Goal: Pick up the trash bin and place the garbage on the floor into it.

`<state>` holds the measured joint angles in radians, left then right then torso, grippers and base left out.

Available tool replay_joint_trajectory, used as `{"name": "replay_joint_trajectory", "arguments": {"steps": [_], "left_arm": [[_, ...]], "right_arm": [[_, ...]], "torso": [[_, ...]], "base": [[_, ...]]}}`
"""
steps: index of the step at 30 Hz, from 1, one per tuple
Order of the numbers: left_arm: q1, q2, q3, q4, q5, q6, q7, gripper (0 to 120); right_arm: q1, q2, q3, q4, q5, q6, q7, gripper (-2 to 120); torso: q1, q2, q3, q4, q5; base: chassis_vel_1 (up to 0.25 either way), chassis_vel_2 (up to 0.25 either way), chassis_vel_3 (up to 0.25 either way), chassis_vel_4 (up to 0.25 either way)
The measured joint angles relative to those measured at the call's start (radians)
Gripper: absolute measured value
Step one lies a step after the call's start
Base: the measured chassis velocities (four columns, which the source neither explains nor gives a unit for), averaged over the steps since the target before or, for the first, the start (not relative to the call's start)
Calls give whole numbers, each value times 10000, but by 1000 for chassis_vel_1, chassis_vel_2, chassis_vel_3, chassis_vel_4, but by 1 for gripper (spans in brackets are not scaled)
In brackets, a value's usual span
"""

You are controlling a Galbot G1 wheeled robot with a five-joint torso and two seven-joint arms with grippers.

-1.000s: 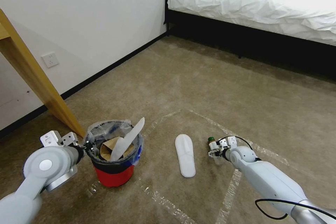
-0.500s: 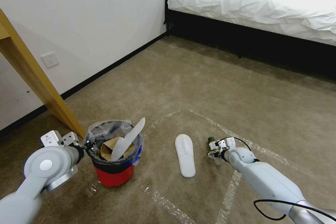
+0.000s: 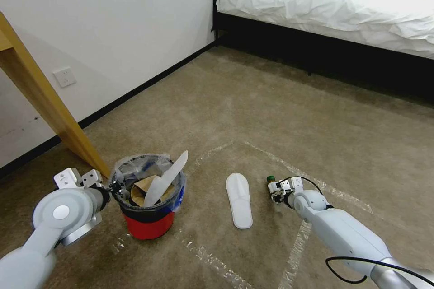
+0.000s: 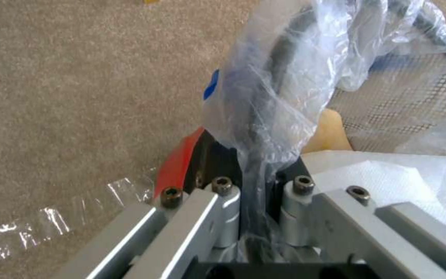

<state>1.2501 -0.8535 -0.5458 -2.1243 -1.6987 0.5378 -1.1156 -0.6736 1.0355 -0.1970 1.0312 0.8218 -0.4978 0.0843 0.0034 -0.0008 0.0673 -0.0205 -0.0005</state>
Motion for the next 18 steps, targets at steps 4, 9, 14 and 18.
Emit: {"name": "replay_joint_trajectory", "arguments": {"steps": [4, 9, 14, 18], "left_arm": [[33, 0, -28, -72, 7, -4, 1, 4], [54, 3, -90, -195, -55, -30, -34, 4], [90, 1, -144, -398, -120, -64, -74, 4], [115, 16, -145, -483, -152, -78, -98, 4]], "right_arm": [[-41, -20, 39, 183, 78, 94, 119, 28], [-29, -421, 381, 1048, -177, 772, 272, 28], [195, -969, 997, 2506, -948, 2730, 148, 28], [441, -1162, 1460, 3275, -1217, 3803, -14, 28]], "torso": [[0, -1, 3, 2, 8], [0, 0, 3, 1, 4], [0, -1, 2, 1, 2], [0, -1, 2, 3, 2]], "base": [[0, 0, 0, 0], [0, 0, 0, 0], [0, 0, 0, 0], [0, 0, 0, 0]]}}
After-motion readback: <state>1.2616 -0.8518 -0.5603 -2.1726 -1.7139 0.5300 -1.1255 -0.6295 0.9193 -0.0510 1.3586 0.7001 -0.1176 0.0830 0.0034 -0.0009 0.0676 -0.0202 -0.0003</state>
